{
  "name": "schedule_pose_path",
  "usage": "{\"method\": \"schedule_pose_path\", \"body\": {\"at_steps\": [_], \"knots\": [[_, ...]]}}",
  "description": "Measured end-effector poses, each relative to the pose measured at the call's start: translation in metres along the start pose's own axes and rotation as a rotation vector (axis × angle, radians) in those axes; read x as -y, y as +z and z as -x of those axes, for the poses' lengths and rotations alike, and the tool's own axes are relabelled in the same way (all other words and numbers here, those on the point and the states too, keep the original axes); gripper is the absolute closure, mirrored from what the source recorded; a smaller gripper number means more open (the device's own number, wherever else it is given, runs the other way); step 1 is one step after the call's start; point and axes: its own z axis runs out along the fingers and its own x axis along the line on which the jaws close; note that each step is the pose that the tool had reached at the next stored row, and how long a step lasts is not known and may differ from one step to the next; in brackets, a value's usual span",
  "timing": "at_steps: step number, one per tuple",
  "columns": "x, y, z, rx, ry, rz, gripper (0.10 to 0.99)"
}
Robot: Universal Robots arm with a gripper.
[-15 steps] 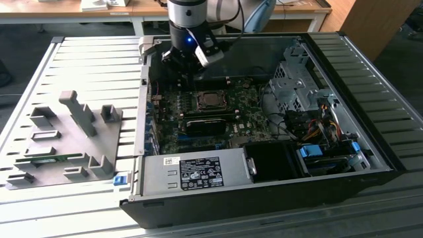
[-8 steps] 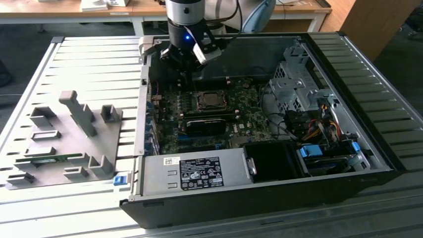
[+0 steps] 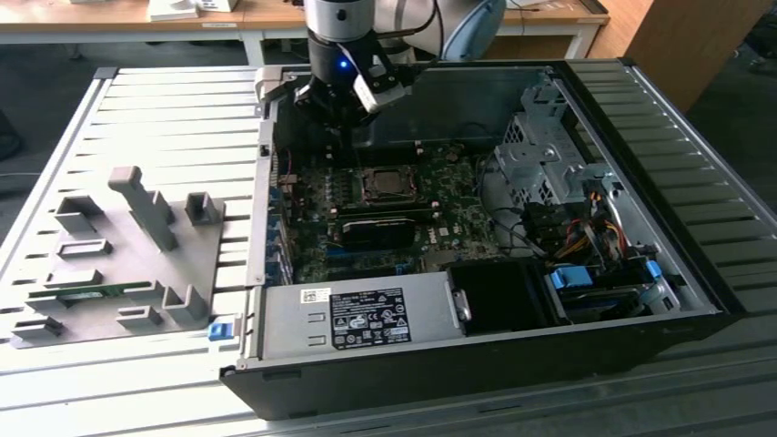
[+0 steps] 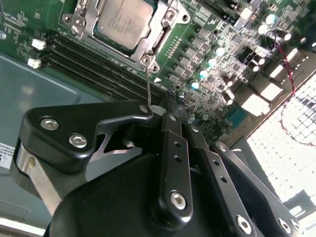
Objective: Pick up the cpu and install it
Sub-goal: 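Install the first cpu locking lever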
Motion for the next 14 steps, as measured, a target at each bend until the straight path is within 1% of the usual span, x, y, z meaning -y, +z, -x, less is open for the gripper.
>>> {"method": "schedule_pose_path", "body": {"at_steps": [3,8,14], "knots": [[-0.0007,0.0000,0.0024,-0.0001,0.000,0.000,0.980],[-0.0010,0.0001,0.0112,-0.0004,0.000,0.000,0.980],[-0.0010,0.0004,0.0133,-0.0004,0.000,0.000,0.980]]}}
